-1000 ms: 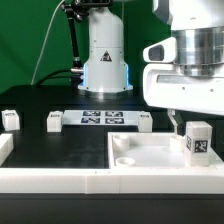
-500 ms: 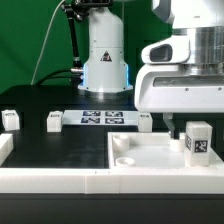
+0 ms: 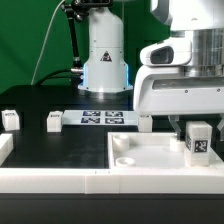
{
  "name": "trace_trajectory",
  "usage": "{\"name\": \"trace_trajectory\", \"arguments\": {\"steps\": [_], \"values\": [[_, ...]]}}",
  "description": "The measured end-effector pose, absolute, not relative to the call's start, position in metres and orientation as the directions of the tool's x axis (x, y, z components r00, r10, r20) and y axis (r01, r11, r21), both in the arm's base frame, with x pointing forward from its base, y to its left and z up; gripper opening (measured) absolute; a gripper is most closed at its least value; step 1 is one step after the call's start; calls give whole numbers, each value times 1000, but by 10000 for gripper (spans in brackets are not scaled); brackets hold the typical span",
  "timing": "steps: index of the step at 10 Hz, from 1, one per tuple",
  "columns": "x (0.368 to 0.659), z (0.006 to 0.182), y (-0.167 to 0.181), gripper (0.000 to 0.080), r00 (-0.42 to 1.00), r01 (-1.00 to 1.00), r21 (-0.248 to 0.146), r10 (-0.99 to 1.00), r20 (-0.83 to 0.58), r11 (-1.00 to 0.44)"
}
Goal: Assemble one leg
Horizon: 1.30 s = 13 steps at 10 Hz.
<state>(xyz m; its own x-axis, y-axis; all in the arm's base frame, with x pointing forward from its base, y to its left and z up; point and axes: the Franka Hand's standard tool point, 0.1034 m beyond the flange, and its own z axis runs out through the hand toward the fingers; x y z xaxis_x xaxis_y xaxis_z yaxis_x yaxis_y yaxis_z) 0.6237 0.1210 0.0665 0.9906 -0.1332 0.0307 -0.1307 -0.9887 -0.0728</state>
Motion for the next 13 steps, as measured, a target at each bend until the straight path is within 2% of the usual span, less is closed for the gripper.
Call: {"name": "trace_trajectory", "arguments": {"steps": [1, 3, 7, 8, 11, 13], "values": [[624, 67, 120, 290, 990, -136, -73, -139, 30, -988], [624, 67, 119, 290, 920, -390, -95, -392, 4, -916], [624, 67, 119, 290, 648, -760, -86, -761, -38, -644], [624, 66, 119, 290, 595, -803, -84, -803, -42, -591], [624, 66, 121, 290, 302, -952, -77, -951, -62, -297], [624, 66, 120, 290, 186, -981, -72, -979, -84, -180]]}}
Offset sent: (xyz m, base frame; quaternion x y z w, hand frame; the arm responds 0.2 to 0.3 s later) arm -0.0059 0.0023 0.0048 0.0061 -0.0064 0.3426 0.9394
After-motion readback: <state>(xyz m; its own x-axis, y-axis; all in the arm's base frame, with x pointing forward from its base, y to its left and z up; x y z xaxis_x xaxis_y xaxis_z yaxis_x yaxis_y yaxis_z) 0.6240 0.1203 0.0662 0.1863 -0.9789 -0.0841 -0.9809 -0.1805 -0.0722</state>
